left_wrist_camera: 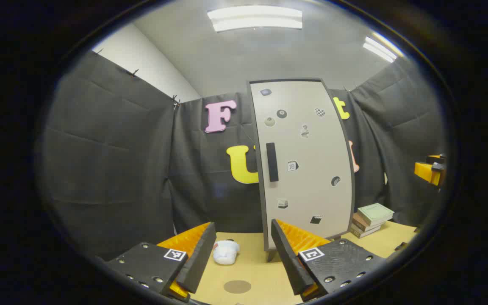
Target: Open the cabinet door with the right hand, grasp the bottle in the cabinet with the left hand and place it on the coaster, then close the cabinet door with the right hand.
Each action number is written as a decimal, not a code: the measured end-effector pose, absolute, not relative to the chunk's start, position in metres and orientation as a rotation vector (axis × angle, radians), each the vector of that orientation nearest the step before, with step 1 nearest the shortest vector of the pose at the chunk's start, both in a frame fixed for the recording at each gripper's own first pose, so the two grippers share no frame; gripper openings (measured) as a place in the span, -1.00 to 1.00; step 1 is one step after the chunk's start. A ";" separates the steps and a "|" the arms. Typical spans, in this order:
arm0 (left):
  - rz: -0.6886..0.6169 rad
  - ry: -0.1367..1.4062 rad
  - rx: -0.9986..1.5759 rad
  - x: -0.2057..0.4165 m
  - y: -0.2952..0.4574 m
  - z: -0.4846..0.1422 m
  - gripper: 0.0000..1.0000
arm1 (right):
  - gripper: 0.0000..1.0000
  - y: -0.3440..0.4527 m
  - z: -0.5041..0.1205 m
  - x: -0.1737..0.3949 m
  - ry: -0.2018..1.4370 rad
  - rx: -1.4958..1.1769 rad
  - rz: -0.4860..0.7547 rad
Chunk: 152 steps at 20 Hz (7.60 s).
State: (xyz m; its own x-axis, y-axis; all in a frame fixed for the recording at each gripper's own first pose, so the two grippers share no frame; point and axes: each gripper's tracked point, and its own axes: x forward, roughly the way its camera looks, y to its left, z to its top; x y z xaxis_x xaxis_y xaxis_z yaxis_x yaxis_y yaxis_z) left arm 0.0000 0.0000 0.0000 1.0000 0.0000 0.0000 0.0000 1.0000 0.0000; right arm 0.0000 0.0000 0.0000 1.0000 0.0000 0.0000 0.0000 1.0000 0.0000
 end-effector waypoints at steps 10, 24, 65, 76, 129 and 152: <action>0.001 -0.028 0.009 -0.004 -0.004 0.009 0.58 | 0.94 -0.005 0.003 0.000 -0.009 -0.009 -0.007; 0.030 -0.008 -0.002 -0.007 -0.027 0.006 0.59 | 0.94 -0.027 -0.006 0.006 0.008 -0.002 0.016; 0.309 0.063 0.041 0.045 0.235 -0.072 0.59 | 0.95 0.251 0.071 0.179 -0.037 0.038 0.294; 0.379 0.089 0.089 0.043 0.319 -0.096 0.58 | 0.94 0.334 0.071 0.219 0.021 0.064 0.323; 0.230 0.117 0.095 0.004 0.221 -0.062 0.62 | -0.76 0.357 0.046 0.238 0.252 0.075 0.570; -0.033 0.071 0.100 0.009 0.012 -0.027 0.59 | -0.81 0.278 0.046 0.209 0.252 0.051 0.680</action>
